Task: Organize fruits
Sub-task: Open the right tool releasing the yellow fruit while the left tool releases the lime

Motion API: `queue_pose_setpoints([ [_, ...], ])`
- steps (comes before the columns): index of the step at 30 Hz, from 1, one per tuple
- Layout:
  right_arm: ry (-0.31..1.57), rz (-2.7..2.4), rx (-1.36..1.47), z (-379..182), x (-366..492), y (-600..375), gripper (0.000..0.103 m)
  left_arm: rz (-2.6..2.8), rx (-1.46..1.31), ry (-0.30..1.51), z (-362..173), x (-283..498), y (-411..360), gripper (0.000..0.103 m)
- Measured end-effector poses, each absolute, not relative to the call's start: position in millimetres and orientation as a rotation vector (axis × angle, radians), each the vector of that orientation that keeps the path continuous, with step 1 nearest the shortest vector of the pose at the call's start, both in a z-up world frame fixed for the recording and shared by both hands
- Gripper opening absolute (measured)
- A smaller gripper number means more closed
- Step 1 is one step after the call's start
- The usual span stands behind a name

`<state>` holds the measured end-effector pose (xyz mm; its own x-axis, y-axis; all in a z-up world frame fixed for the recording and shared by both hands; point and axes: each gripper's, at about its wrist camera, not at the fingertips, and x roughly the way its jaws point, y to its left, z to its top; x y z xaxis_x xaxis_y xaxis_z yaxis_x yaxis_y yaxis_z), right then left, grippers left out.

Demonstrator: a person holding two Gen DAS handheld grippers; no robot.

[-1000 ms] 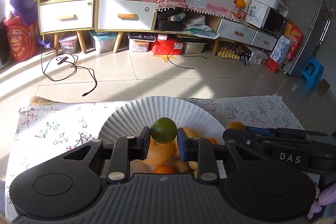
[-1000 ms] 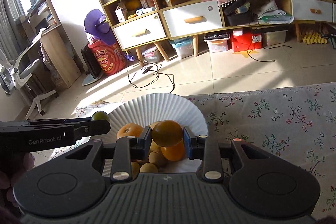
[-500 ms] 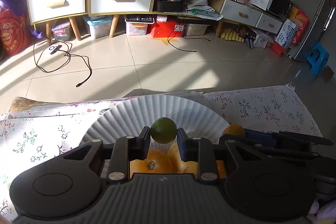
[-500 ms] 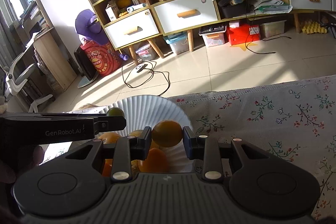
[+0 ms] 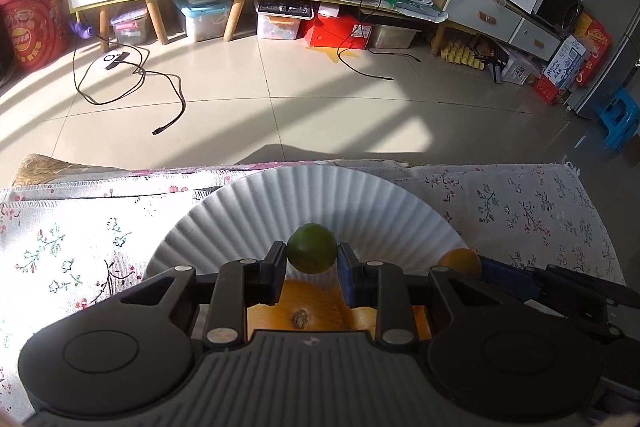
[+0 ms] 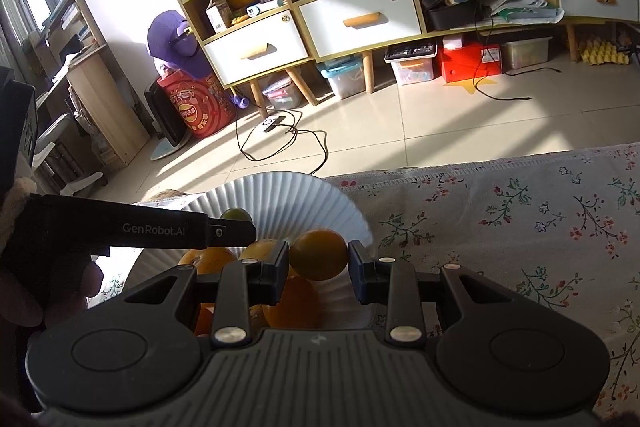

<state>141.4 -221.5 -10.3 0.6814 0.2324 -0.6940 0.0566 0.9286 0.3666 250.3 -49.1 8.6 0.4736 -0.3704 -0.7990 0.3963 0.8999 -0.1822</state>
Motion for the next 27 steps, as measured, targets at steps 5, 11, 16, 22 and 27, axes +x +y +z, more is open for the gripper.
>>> queue_pose_setpoints([
  [5, 0.820, 0.103, 0.375, -11, 142, -221, 0.029, -0.467, 0.017, 0.980, 7, 253, -49, 0.012],
  [11, 0.821, 0.104, 0.387, -11, 142, -221, 0.031, -0.476, 0.017, 0.963, 8, 252, -50, 0.015],
  [16, 0.815, 0.102, 0.392, -11, 140, -223, 0.037, -0.492, 0.015, 0.935, 10, 249, -53, 0.024],
  [22, 0.808, 0.088, 0.400, -8, 137, -225, 0.042, -0.493, 0.024, 0.895, 13, 244, -51, 0.039],
  [27, 0.813, 0.073, 0.399, -3, 131, -229, 0.045, -0.488, 0.011, 0.873, 21, 232, -42, 0.049],
])
